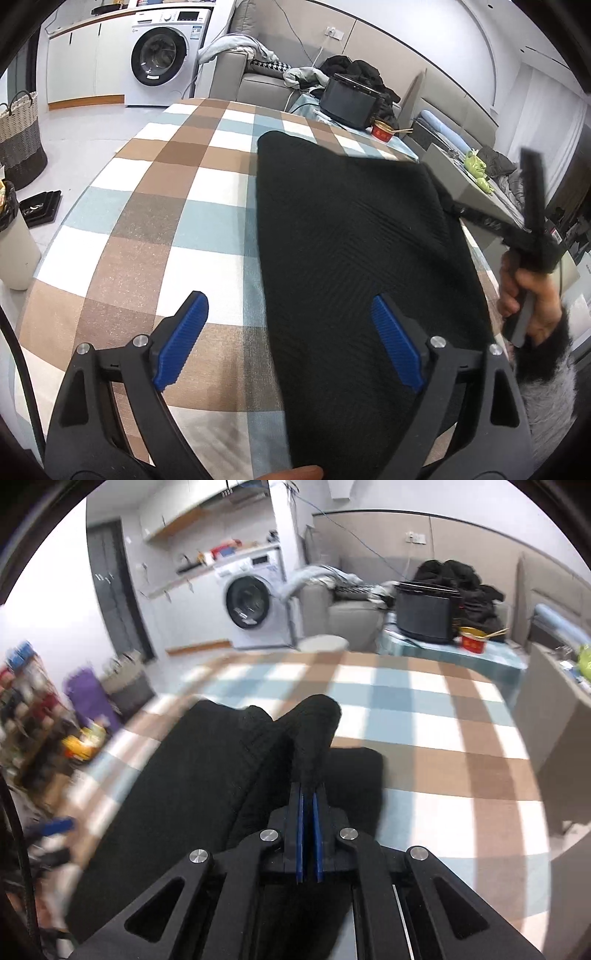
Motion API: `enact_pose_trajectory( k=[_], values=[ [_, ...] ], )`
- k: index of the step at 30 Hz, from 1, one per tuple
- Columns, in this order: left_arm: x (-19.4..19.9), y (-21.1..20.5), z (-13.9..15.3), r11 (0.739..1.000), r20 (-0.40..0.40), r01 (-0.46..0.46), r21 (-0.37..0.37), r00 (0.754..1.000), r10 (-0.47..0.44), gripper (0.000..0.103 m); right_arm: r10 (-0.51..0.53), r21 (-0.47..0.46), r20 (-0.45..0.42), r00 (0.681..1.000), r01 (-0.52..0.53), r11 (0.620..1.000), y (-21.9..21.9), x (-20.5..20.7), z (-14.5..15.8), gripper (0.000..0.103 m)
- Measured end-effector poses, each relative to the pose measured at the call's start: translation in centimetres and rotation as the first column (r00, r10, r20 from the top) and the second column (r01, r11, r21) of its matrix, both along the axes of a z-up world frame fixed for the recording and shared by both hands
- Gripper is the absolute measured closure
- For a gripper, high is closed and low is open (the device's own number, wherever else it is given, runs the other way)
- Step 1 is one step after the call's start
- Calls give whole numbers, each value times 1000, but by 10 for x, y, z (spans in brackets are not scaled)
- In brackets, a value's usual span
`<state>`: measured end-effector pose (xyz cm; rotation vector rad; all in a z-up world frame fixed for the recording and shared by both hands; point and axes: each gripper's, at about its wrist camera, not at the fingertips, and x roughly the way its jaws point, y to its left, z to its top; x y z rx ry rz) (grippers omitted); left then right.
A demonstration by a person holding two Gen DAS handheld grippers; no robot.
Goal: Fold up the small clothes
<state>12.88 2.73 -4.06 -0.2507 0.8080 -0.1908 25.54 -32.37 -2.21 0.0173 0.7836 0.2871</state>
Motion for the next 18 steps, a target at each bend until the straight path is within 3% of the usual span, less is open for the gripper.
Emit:
enact_pose_trajectory(
  k=[3, 4, 6, 7, 12, 15, 18],
  values=[
    [2, 0, -3, 1000, -14, -2, 3, 1000, 3, 15, -21, 29, -128, 992, 25, 999, -12, 12, -32, 98],
    [3, 0, -4, 1000, -17, -3, 5, 1000, 3, 15, -17, 57, -125, 992, 24, 998, -16, 9, -31, 96],
    [3, -1, -5, 1000, -21, -7, 11, 1000, 7, 15, -6, 129, -131, 991, 23, 991, -28, -4, -26, 79],
    [3, -1, -5, 1000, -22, -7, 8, 1000, 7, 15, 1, 162, -132, 991, 21, 987, -33, -10, -23, 77],
    [7, -5, -10, 1000, -33, 7, 17, 999, -7, 15, 97, 280, -171, 980, -46, 959, -41, -49, -15, 76],
    [8, -8, -12, 1000, -39, 15, 21, 999, -14, 14, 104, 255, -203, 974, -49, 966, -37, -64, -22, 76],
    [7, -9, -12, 1000, -39, 16, 25, 999, -15, 15, 119, 290, -197, 973, -58, 955, -35, -71, -27, 76]
  ],
)
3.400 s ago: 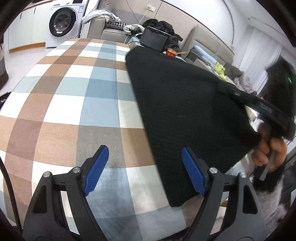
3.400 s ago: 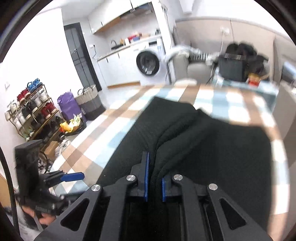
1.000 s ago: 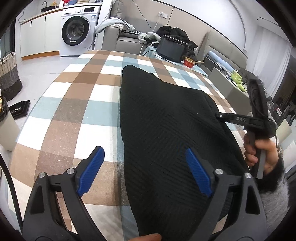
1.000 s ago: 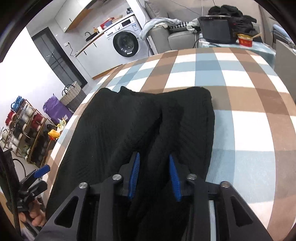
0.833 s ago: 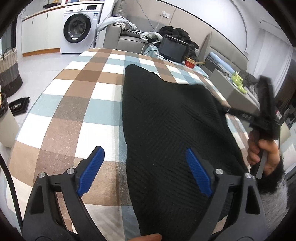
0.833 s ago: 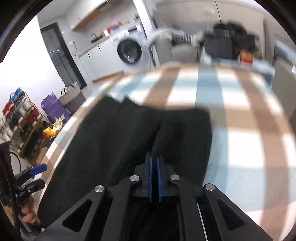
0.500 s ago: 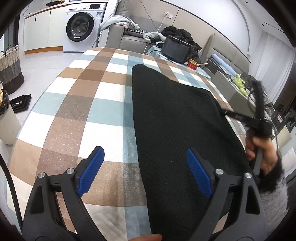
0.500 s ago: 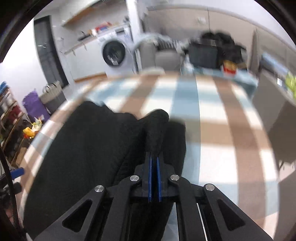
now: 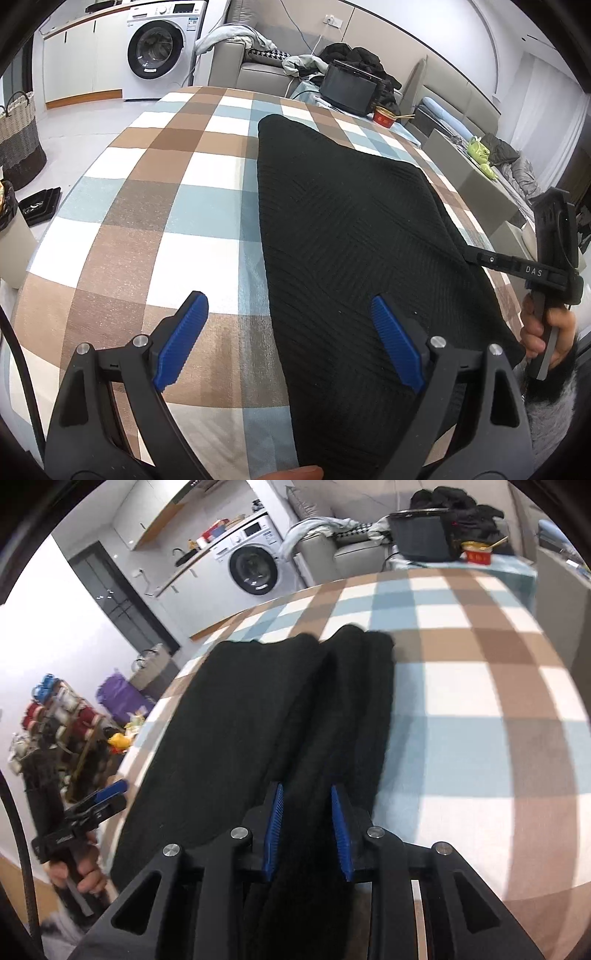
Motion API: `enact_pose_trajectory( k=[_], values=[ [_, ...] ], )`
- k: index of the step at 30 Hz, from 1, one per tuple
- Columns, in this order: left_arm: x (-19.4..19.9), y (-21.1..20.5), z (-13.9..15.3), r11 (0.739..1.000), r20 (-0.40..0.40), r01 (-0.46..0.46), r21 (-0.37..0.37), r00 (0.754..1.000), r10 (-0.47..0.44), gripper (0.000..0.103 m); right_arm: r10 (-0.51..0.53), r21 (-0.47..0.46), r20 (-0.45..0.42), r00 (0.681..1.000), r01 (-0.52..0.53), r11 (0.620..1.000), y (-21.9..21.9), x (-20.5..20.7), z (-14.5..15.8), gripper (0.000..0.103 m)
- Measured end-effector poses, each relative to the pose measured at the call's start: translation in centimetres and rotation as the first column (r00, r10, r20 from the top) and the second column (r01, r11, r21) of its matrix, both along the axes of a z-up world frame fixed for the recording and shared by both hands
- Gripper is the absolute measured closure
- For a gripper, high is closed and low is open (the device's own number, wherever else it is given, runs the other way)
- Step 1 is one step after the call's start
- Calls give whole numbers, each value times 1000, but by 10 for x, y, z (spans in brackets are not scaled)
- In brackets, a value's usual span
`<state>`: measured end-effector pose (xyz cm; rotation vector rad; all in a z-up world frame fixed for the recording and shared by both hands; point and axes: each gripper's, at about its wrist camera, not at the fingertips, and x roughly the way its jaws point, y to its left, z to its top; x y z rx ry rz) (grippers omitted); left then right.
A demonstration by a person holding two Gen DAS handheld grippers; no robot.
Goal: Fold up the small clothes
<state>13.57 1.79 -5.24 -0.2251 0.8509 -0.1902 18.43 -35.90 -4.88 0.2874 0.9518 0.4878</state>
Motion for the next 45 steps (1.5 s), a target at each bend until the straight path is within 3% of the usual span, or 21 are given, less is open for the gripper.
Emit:
enact_pose_trajectory(
  k=[5, 10, 11, 12, 14, 17, 19, 21, 24, 26, 29, 31, 35, 38, 40, 41, 42, 44, 45],
  values=[
    [2, 0, -2, 1000, -5, -5, 1, 1000, 5, 15, 15, -49, 45, 999, -13, 999, 12, -7, 12, 76],
    [2, 0, -2, 1000, -5, 1, 2, 1000, -1, 14, 49, -59, 17, 999, -48, 997, 21, -17, 3, 77],
    [2, 0, -3, 1000, -5, 2, 4, 1000, -2, 14, 54, -76, 28, 998, -51, 996, 22, -19, 2, 84],
    [2, -1, -3, 1000, -5, 5, 4, 1000, -5, 15, 53, -110, 55, 997, -46, 993, 25, -21, 2, 96],
    [1, -1, -3, 1000, -6, 8, 4, 1000, -8, 15, 55, -109, 75, 996, -46, 993, 26, -22, 5, 98],
    [1, 0, -2, 1000, -3, 2, 3, 1000, -2, 14, 50, -109, 205, 978, -28, 994, 25, -36, 35, 99],
    [0, 1, -2, 1000, -1, 1, -1, 1000, -1, 14, 56, -147, 246, 968, -19, 989, 24, -41, 47, 99],
    [0, 1, -2, 1000, -1, 5, 3, 1000, -5, 14, 43, -211, 230, 972, 7, 977, 25, -38, 39, 99],
    [0, 0, -3, 1000, -7, 6, 7, 1000, -6, 14, 7, -286, 110, 994, 24, 958, 21, -24, 7, 95],
    [-1, -1, -3, 1000, -3, 8, 11, 1000, -8, 14, -13, -224, 92, 996, 34, 974, 11, -21, 2, 90],
    [-2, -2, -5, 1000, -10, 12, 12, 1000, -12, 14, -79, -133, 125, 989, 95, 987, -5, -23, 15, 67],
    [-1, -3, -7, 1000, -16, 15, 12, 1000, -15, 14, -66, -58, 139, 988, 74, 996, -7, -21, 26, 67],
    [0, -6, -10, 1000, -21, 23, 17, 1000, -23, 14, -18, -63, 84, 996, 23, 998, 10, 10, 22, 67],
    [-1, -4, -8, 1000, -16, 20, 17, 1000, -20, 14, -3, 24, -15, 1000, 4, 1000, 18, 48, 4, 67],
    [-1, -2, -8, 1000, -14, 15, 15, 1000, -15, 14, -3, 20, -42, 999, 4, 1000, 23, 64, -7, 72],
    [0, -1, -8, 1000, -15, 14, 14, 1000, -13, 14, 5, -17, -35, 999, -6, 1000, 27, 69, -9, 86],
    [0, -1, -8, 1000, -15, 12, 15, 1000, -11, 14, 10, -36, -33, 999, -11, 999, 30, 70, -9, 93],
    [0, 0, -9, 1000, -15, 10, 13, 1000, -10, 14, 24, -80, 28, 999, -22, 997, 36, 65, 4, 96],
    [1, 0, -9, 1000, -16, 11, 12, 1000, -11, 14, 35, -104, 98, 995, -25, 994, 38, 59, 15, 96]
  ],
)
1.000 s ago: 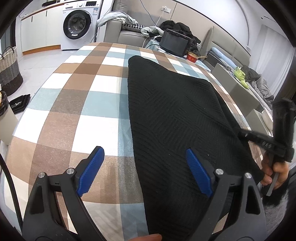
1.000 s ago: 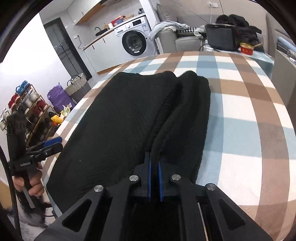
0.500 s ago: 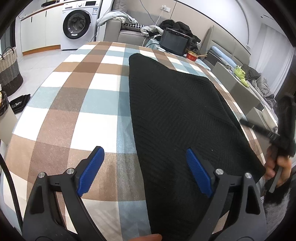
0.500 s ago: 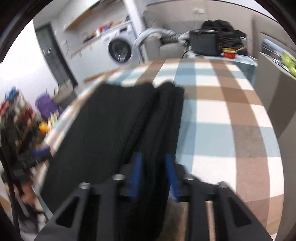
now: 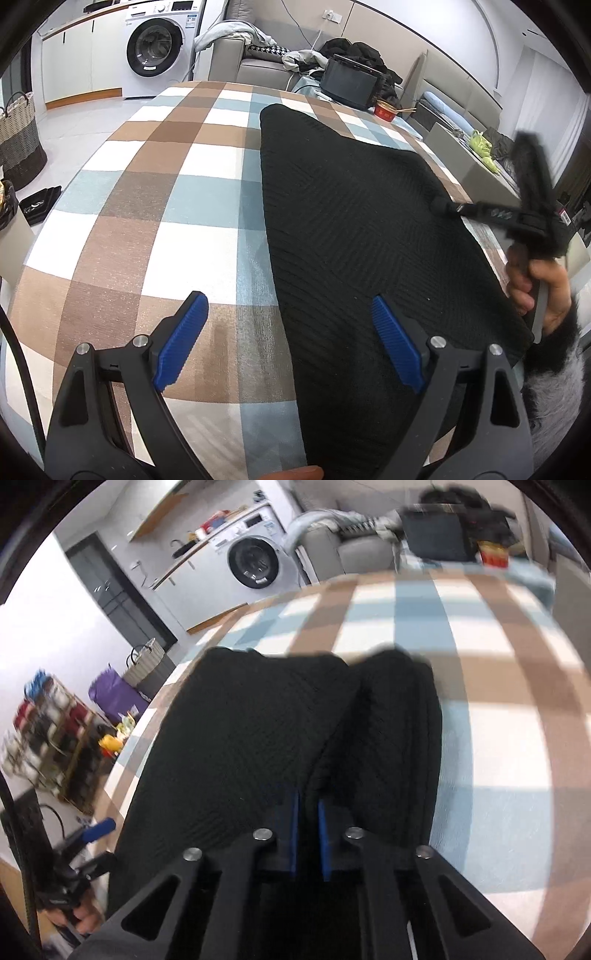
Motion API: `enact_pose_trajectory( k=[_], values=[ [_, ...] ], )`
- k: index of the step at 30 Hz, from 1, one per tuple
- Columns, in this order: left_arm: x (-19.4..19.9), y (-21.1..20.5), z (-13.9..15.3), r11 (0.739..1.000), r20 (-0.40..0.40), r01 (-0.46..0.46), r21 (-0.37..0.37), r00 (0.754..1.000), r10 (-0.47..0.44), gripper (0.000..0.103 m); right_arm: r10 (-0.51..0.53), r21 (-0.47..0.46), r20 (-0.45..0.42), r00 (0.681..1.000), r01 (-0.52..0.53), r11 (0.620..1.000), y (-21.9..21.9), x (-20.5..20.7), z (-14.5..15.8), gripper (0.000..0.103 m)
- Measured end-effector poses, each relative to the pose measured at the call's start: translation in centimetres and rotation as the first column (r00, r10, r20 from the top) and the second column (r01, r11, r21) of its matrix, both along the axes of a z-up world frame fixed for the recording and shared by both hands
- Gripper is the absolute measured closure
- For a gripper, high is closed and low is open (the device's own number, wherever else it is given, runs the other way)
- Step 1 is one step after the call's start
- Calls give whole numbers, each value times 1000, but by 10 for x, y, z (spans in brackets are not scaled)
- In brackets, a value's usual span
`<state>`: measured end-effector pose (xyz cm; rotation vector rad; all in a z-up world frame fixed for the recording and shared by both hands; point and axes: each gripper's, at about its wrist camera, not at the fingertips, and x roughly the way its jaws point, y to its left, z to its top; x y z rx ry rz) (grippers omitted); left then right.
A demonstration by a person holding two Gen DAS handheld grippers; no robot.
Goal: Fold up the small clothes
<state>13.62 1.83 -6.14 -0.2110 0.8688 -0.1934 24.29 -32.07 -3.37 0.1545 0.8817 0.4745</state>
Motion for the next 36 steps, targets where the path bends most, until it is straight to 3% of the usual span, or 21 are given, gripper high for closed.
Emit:
enact_pose_trajectory(
  k=[1, 4, 6, 8, 10, 12, 14, 22, 28, 31, 34, 36],
  values=[
    [0, 0, 0, 1000, 0, 1, -2, 1000, -1, 14, -3, -33, 67, 998, 5, 999, 3, -7, 13, 96],
    [0, -2, -1, 1000, -1, 9, -1, 1000, -9, 14, -32, -127, 131, 991, 49, 991, 7, -8, 22, 96],
    [0, -3, -1, 1000, -1, 14, 0, 1000, -14, 14, -46, -187, 97, 994, 63, 980, 11, 2, 8, 96],
    [0, -4, -1, 1000, 0, 11, 8, 1000, -11, 14, -54, -203, 5, 999, 54, 978, 8, 11, -14, 92],
    [-1, -4, -1, 1000, 0, 7, 10, 1000, -7, 14, -56, -151, -13, 998, 53, 987, -1, 8, -16, 86],
    [-2, -3, -2, 1000, -6, 6, 6, 1000, -6, 14, -49, -85, -56, 997, 44, 995, -12, -5, -12, 72],
    [-5, -3, -3, 1000, -11, 14, -1, 1000, -14, 14, -24, 17, -90, 996, 26, 1000, -24, -28, -6, 71],
    [-32, -16, 0, 997, -10, 81, -19, 997, -81, 14, 59, 201, -124, 990, -33, 979, -43, -139, -13, 70],
    [-51, -19, -7, 993, -25, 118, 7, 993, -118, 14, 91, 133, -82, 992, -80, 988, -35, -161, -20, 70],
    [-58, -15, -13, 993, -30, 117, 11, 993, -116, 14, 113, 48, -28, 993, -112, 993, -25, -164, -17, 89],
    [-64, -12, -14, 994, -22, 106, 28, 994, -106, 11, 103, 48, 50, 993, -106, 993, -26, -171, 3, 92],
    [-66, -10, -14, 994, -18, 109, 32, 994, -108, 11, 98, 30, 51, 994, -99, 995, -30, -172, 6, 93]
  ],
)
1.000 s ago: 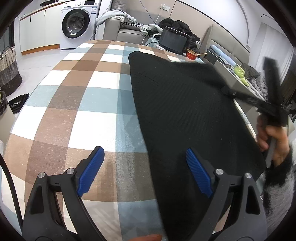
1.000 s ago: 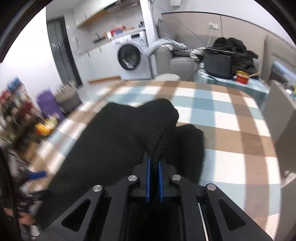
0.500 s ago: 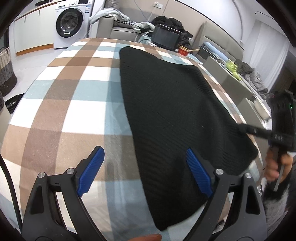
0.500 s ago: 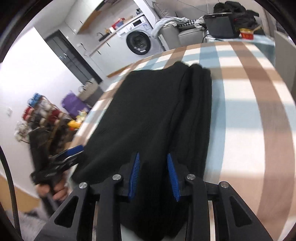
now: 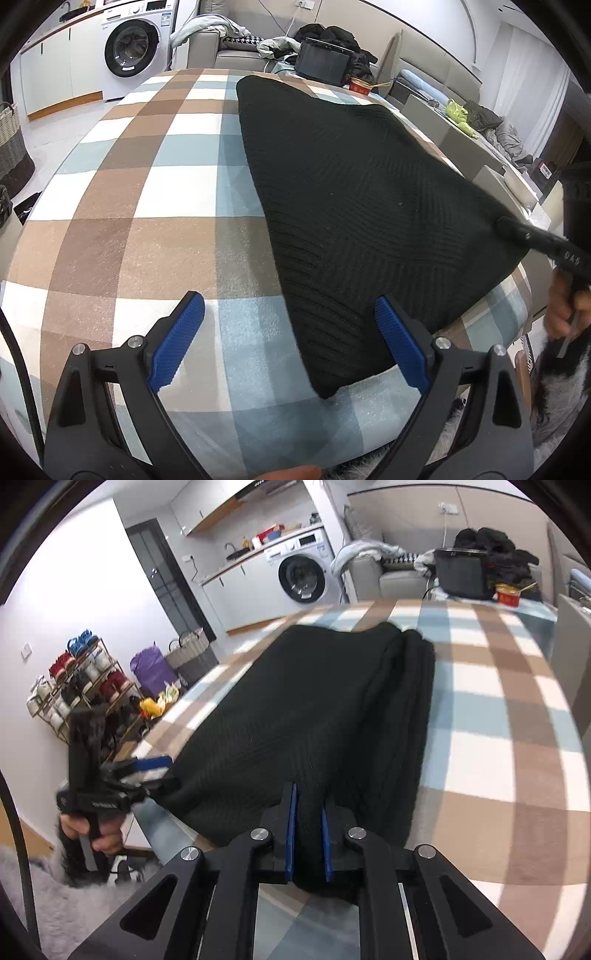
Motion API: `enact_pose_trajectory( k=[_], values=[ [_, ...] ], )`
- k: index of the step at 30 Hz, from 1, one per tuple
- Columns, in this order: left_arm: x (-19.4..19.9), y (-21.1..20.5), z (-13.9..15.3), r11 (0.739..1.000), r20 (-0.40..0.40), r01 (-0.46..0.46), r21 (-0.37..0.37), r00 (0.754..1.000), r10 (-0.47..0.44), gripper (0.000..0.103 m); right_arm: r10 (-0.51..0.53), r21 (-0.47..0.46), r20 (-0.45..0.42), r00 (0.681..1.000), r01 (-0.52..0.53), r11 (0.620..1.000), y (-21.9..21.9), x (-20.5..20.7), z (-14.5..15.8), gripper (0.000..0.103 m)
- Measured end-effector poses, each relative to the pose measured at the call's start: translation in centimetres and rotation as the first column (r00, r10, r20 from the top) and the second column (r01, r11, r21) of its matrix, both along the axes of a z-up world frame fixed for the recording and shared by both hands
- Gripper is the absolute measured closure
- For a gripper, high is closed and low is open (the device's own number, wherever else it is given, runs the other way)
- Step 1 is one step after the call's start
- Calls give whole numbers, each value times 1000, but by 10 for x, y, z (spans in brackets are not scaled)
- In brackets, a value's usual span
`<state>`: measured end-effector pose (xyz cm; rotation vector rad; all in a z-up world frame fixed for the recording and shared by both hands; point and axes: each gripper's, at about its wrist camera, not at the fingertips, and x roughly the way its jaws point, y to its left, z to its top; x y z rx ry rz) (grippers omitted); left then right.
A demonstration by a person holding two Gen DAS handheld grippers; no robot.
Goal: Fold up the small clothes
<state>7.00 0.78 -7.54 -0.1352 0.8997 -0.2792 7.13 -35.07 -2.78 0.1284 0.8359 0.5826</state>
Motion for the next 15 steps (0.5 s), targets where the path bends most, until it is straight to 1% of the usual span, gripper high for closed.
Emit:
enact_pose_trajectory(
  k=[2, 4, 5, 7, 9, 10, 12, 14, 15],
  values=[
    [0, 0, 0, 1000, 0, 4, 8, 1000, -4, 10, -43, -77, -21, 999, 41, 996, -3, 0, -9, 93],
    [0, -2, -1, 1000, 4, 7, 18, 1000, -7, 9, -58, -145, -64, 996, 49, 988, -1, 6, -28, 92],
    [0, -3, -1, 1000, 6, 7, 27, 1000, -7, 9, -58, -139, -64, 996, 49, 989, -1, 8, -30, 91],
    [-1, -4, 0, 999, 4, -3, 39, 1000, 3, 9, -57, -130, -47, 997, 50, 990, -3, 5, -22, 85],
    [-2, -2, 4, 1000, 8, -11, 24, 1000, 11, 9, -84, -140, -15, 996, 81, 987, -7, 3, -13, 77],
    [-3, -2, 7, 1000, 17, -14, 18, 1000, 13, 9, -106, -128, 14, 994, 107, 986, -12, 0, -7, 76],
    [-6, -6, 16, 1000, 43, -4, -5, 999, 5, 9, -104, -104, 52, 993, 109, 989, -14, -7, 2, 76],
    [-7, -15, 21, 1000, 52, 24, -16, 998, -23, 9, -88, -120, 89, 992, 99, 988, -3, -8, 9, 76],
    [-6, -22, 24, 999, 55, 44, -15, 998, -43, 9, -60, -126, 102, 993, 73, 989, 10, -8, 10, 76]
  ],
)
